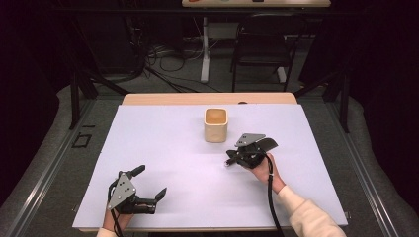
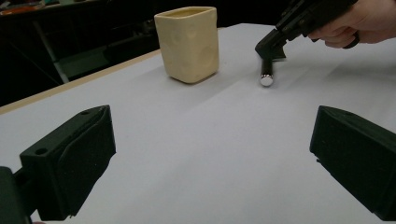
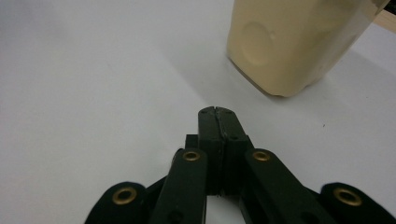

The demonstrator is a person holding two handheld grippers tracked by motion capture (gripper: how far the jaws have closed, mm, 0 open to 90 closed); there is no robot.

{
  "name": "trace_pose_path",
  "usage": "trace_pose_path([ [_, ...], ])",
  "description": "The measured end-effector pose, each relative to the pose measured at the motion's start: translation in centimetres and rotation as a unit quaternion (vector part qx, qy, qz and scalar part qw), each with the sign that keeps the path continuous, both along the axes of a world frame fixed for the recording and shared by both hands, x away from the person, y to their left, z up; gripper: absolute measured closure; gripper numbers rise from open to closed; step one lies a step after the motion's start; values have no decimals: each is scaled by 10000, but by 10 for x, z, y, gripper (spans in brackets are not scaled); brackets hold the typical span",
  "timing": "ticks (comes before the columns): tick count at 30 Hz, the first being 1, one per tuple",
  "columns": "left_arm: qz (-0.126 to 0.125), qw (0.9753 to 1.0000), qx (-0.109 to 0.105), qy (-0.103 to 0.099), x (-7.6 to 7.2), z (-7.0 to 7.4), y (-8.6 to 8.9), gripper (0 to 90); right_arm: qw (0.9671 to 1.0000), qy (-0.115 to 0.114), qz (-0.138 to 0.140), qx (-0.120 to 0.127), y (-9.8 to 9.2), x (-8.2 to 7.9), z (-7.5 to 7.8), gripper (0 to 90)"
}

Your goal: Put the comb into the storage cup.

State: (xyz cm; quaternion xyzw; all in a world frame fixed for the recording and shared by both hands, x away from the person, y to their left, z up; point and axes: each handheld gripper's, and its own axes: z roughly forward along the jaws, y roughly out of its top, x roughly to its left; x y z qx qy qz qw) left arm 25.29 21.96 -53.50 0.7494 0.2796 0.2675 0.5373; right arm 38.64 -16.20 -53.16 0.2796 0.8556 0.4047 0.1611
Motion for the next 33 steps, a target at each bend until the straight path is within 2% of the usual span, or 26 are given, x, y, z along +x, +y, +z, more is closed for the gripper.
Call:
trace_pose_path([
  [9, -6, 10000, -13, -1, 0, 0, 0, 2, 9997, 44, 7, -240, 11, 4, -8, 900],
  [21, -8, 10000, -17, 2, 0, 0, 0, 2, 9990, 171, 95, -391, 21, 6, -15, 900],
  [27, 10, 10000, -46, 8, 0, 0, 1, 2, 9984, 332, 131, -447, 21, 5, -17, 900],
  [33, 19, 10000, -64, 8, -1, 0, 1, 2, 9979, 391, 177, -481, 21, 3, -16, 900],
])
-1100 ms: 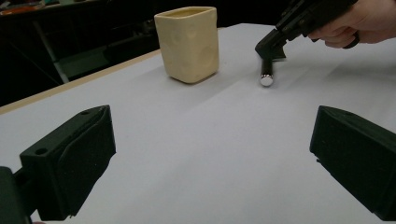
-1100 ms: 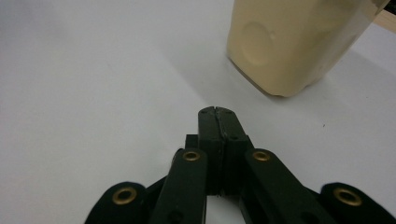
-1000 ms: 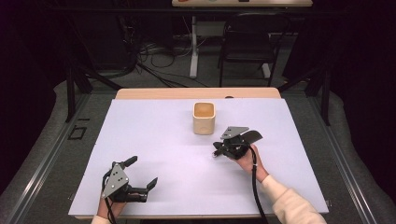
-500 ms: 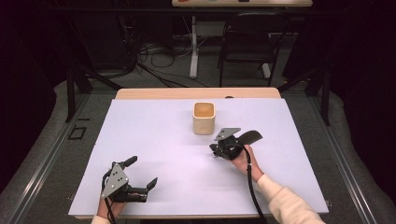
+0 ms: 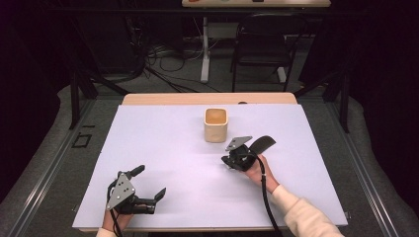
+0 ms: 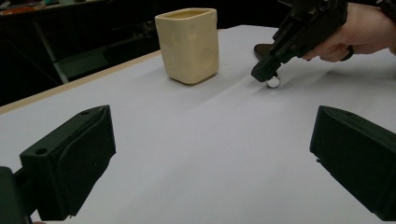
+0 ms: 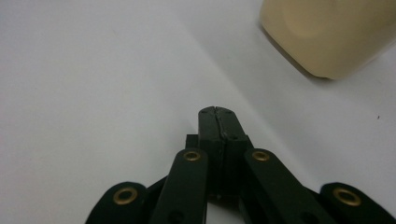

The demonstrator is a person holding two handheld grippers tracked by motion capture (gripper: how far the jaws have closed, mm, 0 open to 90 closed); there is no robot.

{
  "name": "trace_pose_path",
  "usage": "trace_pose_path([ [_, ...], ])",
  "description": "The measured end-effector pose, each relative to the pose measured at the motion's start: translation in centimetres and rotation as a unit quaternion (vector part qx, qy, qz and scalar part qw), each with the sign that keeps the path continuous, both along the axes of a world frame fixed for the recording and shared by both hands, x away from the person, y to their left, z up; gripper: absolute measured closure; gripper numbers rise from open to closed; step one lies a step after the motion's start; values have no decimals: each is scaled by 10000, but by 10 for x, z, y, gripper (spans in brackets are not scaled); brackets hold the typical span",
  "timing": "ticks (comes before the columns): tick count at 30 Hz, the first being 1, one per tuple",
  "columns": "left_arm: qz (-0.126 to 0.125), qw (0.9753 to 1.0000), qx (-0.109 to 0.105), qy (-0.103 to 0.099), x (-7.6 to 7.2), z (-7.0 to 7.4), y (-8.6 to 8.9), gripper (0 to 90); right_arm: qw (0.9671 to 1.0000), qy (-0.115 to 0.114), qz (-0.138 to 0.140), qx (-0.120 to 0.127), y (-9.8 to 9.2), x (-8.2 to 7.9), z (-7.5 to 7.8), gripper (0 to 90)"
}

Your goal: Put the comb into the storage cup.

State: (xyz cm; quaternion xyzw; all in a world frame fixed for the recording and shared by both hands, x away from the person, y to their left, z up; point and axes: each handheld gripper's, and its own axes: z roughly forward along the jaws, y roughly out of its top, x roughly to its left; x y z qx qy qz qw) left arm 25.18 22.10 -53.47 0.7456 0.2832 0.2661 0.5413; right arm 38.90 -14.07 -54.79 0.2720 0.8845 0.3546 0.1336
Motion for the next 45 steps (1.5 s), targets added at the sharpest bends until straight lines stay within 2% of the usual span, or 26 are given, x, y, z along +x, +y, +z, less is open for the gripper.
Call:
trace_pose_path([
  [17, -14, 10000, 24, -8, 0, 0, 1, 2, 9996, 197, 140, -153, -1, -9, 0, 900],
  [37, -9, 10000, 12, -6, 0, 0, 1, 2, 9991, 332, 119, -254, -10, -20, 0, 900],
  [45, 2, 10000, -11, -12, 0, 0, 2, 2, 9989, 402, 47, -220, -19, -22, 2, 900],
])
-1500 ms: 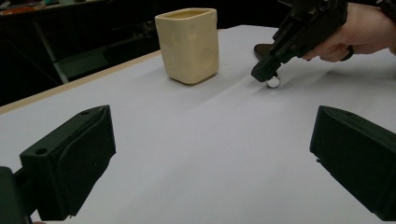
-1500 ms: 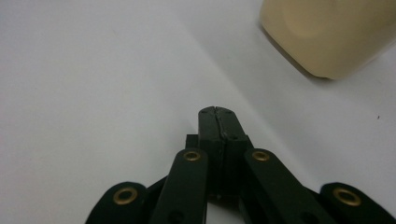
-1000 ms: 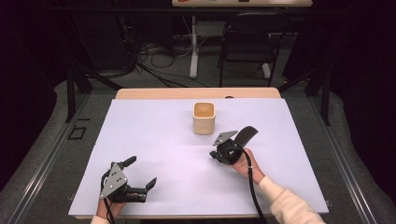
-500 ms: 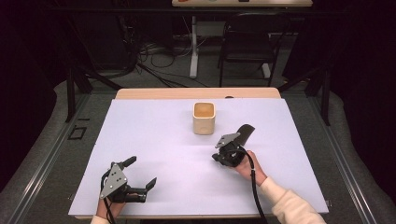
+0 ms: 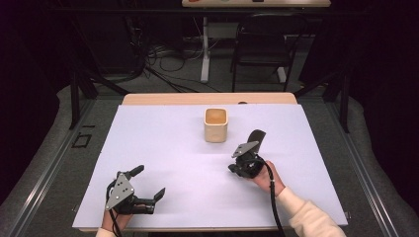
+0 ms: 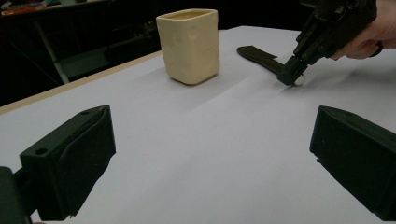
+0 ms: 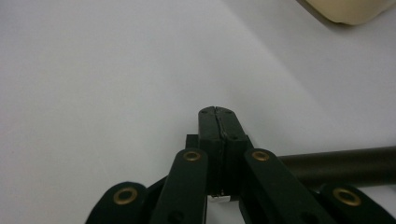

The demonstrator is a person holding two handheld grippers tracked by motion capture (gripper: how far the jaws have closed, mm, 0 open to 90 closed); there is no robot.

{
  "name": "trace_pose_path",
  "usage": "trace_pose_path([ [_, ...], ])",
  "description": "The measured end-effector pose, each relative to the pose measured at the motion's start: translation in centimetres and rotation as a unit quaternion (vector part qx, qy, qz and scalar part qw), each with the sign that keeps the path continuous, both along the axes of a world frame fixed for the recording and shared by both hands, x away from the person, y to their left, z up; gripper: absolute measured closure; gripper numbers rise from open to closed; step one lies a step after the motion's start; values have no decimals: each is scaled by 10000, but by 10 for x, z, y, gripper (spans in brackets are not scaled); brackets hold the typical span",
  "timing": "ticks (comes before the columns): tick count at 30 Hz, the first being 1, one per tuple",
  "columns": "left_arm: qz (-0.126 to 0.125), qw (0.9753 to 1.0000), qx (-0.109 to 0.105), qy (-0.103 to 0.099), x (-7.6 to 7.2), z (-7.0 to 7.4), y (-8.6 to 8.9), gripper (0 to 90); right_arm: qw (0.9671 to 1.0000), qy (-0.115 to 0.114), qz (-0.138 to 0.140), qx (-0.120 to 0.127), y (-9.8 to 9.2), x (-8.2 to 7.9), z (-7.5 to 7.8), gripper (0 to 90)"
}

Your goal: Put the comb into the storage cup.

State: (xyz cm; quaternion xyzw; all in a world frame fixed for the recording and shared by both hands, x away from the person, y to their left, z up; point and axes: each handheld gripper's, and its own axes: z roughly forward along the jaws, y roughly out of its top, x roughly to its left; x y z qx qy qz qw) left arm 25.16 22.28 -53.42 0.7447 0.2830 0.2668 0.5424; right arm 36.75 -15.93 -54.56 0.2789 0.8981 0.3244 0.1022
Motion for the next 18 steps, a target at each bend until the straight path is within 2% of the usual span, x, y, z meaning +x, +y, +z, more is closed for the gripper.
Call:
trace_pose_path([
  [18, 5, 10000, -1, -10, 0, 0, 1, 2, 9998, 163, -47, -68, -8, -4, 0, 900],
])
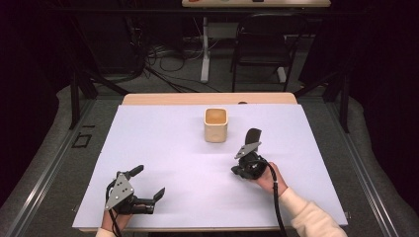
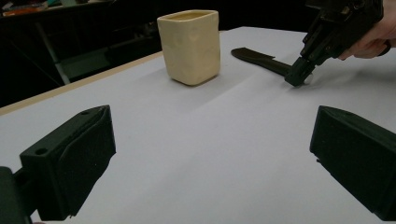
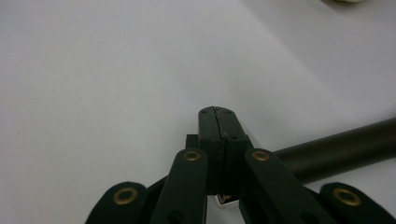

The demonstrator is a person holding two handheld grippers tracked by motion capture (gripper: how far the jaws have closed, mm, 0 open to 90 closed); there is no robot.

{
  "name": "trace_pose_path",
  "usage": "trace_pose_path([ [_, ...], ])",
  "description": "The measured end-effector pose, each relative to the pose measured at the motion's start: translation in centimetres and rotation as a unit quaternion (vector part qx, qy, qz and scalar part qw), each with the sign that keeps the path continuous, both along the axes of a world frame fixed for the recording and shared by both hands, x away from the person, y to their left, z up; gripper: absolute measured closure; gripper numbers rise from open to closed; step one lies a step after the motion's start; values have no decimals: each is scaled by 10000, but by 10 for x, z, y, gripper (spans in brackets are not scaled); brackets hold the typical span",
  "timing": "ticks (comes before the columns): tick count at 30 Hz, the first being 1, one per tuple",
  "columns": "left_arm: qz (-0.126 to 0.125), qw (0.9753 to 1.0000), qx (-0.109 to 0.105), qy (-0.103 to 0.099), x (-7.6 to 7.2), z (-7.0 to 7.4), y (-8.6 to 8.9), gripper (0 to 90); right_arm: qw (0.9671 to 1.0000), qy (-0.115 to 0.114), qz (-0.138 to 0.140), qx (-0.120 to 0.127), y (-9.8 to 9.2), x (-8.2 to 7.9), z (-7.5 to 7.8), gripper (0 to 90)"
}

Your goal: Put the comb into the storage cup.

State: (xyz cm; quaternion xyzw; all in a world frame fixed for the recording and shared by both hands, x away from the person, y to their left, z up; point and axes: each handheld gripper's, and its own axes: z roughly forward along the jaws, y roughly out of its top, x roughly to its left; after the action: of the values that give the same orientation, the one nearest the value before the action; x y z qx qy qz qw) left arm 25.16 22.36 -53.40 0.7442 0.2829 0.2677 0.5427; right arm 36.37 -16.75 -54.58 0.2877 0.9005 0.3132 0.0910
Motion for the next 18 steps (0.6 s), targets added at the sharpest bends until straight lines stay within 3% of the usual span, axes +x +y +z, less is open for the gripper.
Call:
trace_pose_path([
  [18, 1, 10000, 7, -10, 0, 0, 0, 2, 9999, 69, -71, -27, -9, -4, -1, 900],
])
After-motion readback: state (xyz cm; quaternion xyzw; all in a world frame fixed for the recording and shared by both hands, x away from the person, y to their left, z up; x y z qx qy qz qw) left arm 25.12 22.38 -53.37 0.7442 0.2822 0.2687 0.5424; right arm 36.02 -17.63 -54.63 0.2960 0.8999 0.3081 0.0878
